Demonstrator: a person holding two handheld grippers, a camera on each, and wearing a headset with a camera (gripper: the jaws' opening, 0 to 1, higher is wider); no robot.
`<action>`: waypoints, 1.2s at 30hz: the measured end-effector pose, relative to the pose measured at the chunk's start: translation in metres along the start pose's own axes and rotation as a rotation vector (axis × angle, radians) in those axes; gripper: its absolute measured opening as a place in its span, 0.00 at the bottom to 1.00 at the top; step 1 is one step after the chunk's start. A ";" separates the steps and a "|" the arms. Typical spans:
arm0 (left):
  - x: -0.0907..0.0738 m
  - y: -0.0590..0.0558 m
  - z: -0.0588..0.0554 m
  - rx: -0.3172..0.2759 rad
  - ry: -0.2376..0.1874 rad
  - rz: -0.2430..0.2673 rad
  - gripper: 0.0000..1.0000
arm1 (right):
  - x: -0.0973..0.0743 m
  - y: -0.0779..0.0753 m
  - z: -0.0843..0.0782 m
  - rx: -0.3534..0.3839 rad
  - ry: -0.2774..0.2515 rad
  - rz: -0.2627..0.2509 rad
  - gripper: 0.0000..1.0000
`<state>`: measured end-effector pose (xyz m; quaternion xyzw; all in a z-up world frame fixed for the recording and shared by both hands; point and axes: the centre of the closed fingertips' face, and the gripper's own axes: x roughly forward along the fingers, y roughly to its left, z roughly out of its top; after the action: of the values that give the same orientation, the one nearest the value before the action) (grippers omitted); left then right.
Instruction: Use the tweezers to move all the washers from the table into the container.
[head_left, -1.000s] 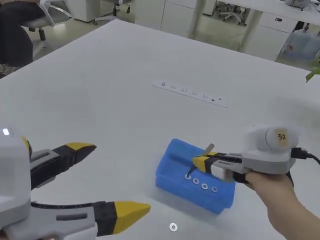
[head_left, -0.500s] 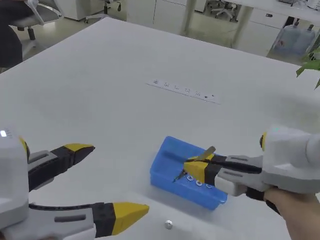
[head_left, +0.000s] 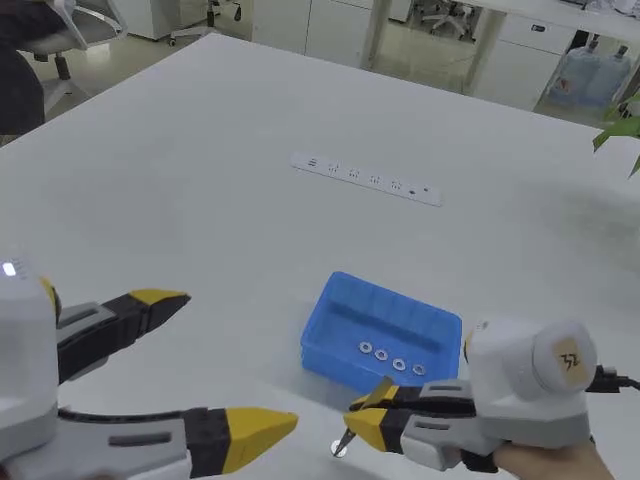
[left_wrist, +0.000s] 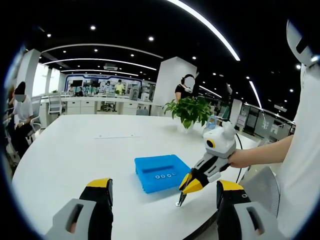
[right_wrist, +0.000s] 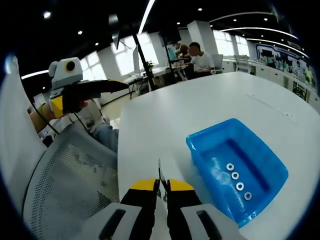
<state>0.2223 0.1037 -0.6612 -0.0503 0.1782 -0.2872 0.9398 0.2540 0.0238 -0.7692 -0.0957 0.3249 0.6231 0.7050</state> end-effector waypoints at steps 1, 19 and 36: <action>0.000 0.000 0.000 0.000 0.000 0.000 0.87 | 0.000 0.000 -0.001 -0.003 0.002 -0.001 0.03; 0.005 -0.006 0.002 0.012 0.005 -0.020 0.87 | 0.005 0.005 -0.003 -0.111 0.043 -0.010 0.02; 0.002 -0.003 0.001 0.008 0.005 -0.007 0.87 | -0.028 -0.007 0.053 -0.027 -0.156 -0.008 0.02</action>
<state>0.2227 0.1003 -0.6602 -0.0465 0.1790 -0.2912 0.9386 0.2778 0.0286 -0.7142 -0.0574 0.2603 0.6302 0.7292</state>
